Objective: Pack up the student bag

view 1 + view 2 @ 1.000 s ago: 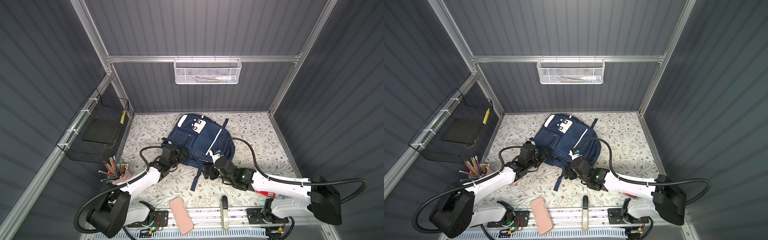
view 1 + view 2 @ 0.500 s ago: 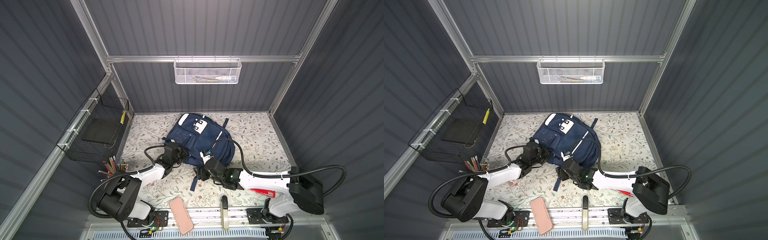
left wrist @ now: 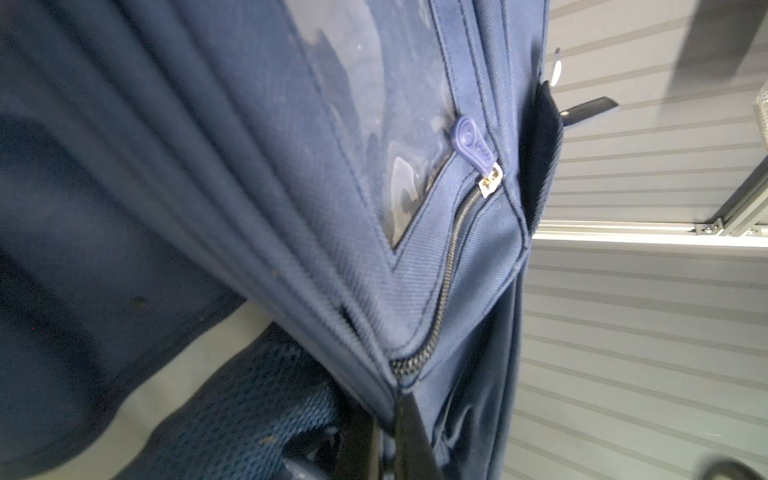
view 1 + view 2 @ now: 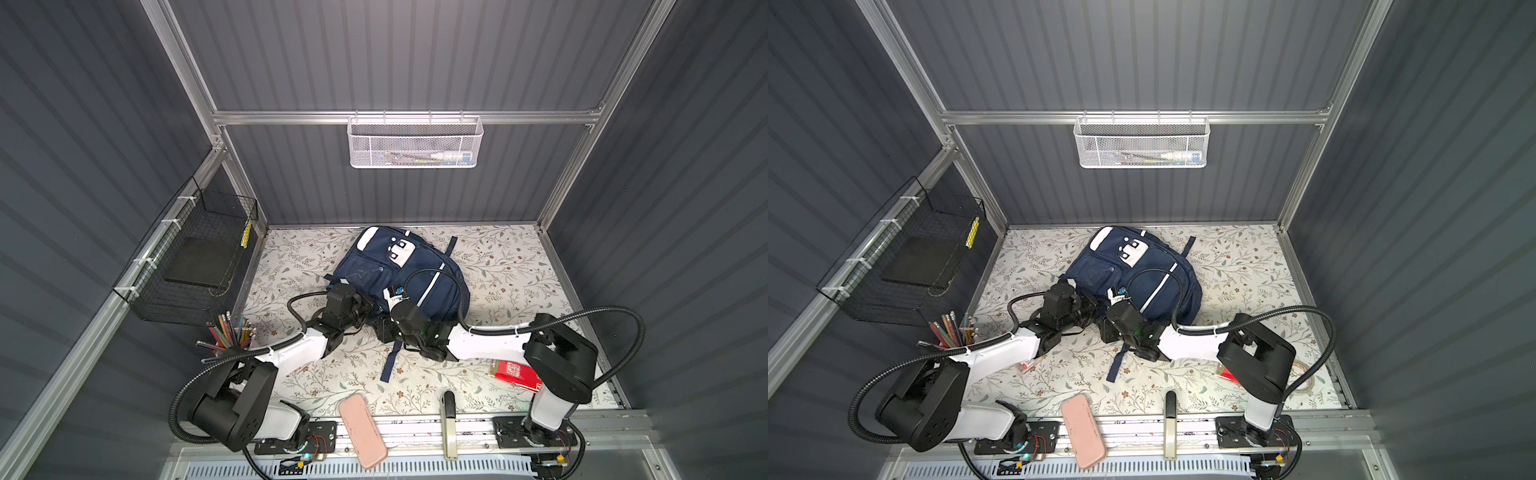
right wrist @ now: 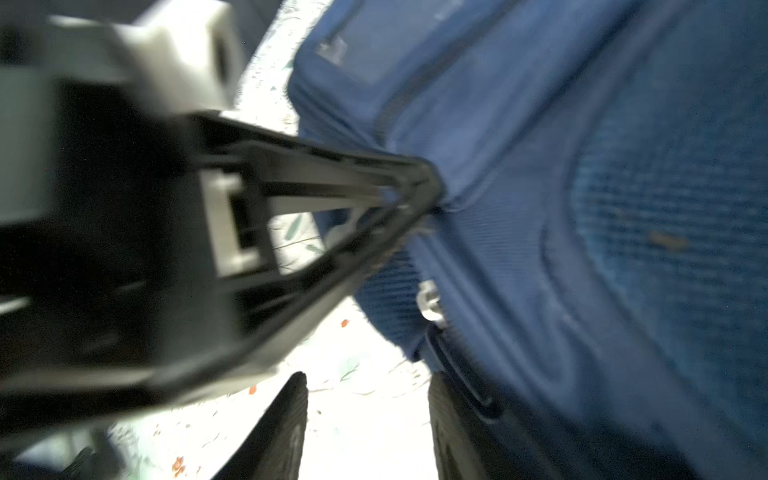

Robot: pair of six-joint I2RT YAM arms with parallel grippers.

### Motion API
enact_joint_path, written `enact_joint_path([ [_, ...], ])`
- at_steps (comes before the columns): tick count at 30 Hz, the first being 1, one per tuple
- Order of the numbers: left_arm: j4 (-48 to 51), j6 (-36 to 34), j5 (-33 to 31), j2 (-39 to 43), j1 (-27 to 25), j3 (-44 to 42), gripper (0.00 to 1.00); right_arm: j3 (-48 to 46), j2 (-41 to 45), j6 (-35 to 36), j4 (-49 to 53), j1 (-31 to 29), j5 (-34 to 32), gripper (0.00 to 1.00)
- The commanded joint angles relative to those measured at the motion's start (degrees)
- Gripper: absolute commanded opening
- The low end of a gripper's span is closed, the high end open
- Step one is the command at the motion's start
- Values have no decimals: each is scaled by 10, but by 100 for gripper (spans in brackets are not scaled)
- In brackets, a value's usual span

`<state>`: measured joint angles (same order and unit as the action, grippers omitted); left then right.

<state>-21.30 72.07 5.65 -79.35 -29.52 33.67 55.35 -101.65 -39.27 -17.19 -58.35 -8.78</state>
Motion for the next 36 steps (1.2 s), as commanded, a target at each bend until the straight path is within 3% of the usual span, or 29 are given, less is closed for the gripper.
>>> enact_joint_path([
  [1,-6,1,31,22,-1,1,2,18,-29,-23,-20,20,0,53],
  [7,-9,11,49,19,-1,-9,2,38,-44,10,-54,23,-23,49],
  [13,-18,23,55,29,0,-36,2,65,-68,30,-53,26,-47,23],
  [16,-2,22,42,45,1,-42,1,54,-62,15,-20,34,-54,0],
  [22,43,-11,21,59,4,-17,1,-12,-4,-8,9,38,-48,0],
  [32,56,-35,11,62,35,-21,0,-75,86,-2,146,34,-23,0],
  [36,42,-29,22,61,37,-27,0,-87,111,32,135,33,2,1],
])
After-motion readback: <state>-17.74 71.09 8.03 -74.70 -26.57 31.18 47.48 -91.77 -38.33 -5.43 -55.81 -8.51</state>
